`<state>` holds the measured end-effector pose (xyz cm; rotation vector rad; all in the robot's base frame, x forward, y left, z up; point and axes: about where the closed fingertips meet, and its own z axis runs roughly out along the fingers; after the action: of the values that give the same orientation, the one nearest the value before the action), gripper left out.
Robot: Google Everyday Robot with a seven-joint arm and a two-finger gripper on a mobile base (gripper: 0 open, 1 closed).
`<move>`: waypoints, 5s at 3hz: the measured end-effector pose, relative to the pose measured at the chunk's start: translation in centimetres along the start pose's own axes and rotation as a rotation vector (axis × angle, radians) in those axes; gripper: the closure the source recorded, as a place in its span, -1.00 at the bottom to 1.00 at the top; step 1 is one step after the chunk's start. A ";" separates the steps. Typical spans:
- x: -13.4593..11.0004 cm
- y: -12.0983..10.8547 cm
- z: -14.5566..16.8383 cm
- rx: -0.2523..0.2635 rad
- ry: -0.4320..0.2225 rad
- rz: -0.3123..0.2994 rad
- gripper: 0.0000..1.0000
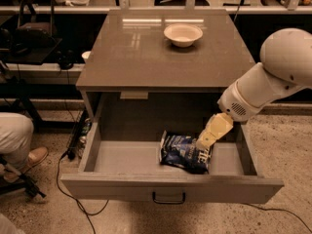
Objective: Pick blue chip bag from top drawer and place on counter
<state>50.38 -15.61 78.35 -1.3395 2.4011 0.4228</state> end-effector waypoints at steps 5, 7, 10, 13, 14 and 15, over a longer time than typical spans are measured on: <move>-0.5 -1.2 15.0 0.021 0.144 -0.044 -1.00; 1.7 -2.6 16.4 0.001 0.132 -0.016 -0.03; 1.0 -6.5 -0.5 0.047 -0.330 -0.026 1.00; -0.5 -10.0 -14.1 0.193 -0.455 -0.100 1.00; -2.8 -11.6 -14.8 0.231 -0.469 -0.114 1.00; -6.9 -14.4 -15.5 0.289 -0.509 -0.103 1.00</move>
Offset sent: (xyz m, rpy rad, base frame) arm 0.0459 0.0542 -0.0882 -0.0132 -0.0221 0.0038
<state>63.57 -24.27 94.08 -1.0664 1.8824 0.3247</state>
